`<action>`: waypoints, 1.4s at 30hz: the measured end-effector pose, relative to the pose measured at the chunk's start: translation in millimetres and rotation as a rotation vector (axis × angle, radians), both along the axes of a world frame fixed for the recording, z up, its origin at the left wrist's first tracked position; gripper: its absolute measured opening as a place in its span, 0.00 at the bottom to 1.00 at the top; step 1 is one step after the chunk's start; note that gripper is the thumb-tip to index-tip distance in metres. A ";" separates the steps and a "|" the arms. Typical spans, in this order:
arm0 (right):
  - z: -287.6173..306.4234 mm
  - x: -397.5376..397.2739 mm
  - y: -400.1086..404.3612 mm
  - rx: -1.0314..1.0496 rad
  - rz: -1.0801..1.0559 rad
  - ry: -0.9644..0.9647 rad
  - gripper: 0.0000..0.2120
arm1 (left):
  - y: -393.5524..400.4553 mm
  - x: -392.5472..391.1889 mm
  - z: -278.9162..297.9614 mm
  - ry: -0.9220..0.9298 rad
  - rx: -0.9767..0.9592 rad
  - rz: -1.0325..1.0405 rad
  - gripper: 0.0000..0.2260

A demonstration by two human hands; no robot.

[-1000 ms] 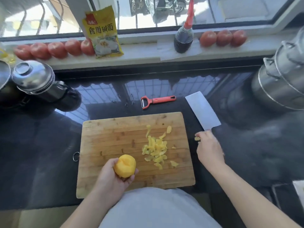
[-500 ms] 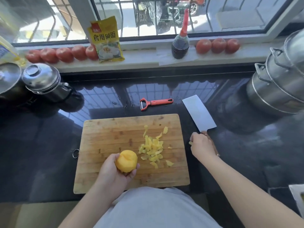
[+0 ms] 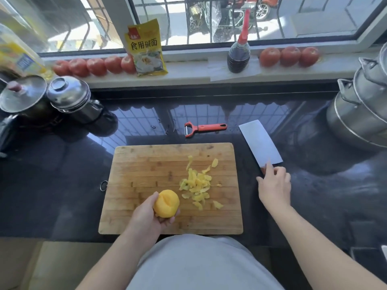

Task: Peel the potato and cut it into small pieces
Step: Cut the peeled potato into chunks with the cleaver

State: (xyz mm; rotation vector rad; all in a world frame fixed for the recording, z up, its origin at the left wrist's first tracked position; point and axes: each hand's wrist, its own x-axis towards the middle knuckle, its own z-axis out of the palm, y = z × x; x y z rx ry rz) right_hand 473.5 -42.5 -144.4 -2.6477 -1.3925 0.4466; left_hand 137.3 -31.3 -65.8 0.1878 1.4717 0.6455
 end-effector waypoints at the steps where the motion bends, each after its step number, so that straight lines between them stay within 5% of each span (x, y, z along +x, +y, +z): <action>1: -3.4 4.0 2.5 -0.006 0.035 -0.001 0.22 | -0.4 -1.5 -2.4 0.022 0.006 -0.029 0.15; 8: 35.3 -31.0 22.0 -0.074 -0.088 0.110 0.27 | 12.2 -41.3 -23.7 0.340 0.105 -0.347 0.12; 13: 79.6 -121.7 0.3 0.196 -0.351 0.563 0.19 | 44.7 -72.0 -29.1 0.524 0.219 -0.605 0.13; 18: 98.2 -201.7 -5.5 0.115 -0.390 0.908 0.21 | 55.0 -107.6 -32.5 0.584 0.316 -0.749 0.21; 25: 89.0 -276.1 -23.5 0.074 -0.336 0.943 0.14 | 46.8 -136.8 -48.3 0.357 0.256 -0.539 0.07; 33: 77.3 -322.2 -30.3 0.066 -0.313 0.823 0.15 | 50.2 -128.9 -62.4 0.284 0.403 -0.638 0.10; 42: 72.2 -334.2 -35.3 0.059 -0.288 0.754 0.15 | 49.2 -131.2 -58.7 0.259 0.344 -0.624 0.10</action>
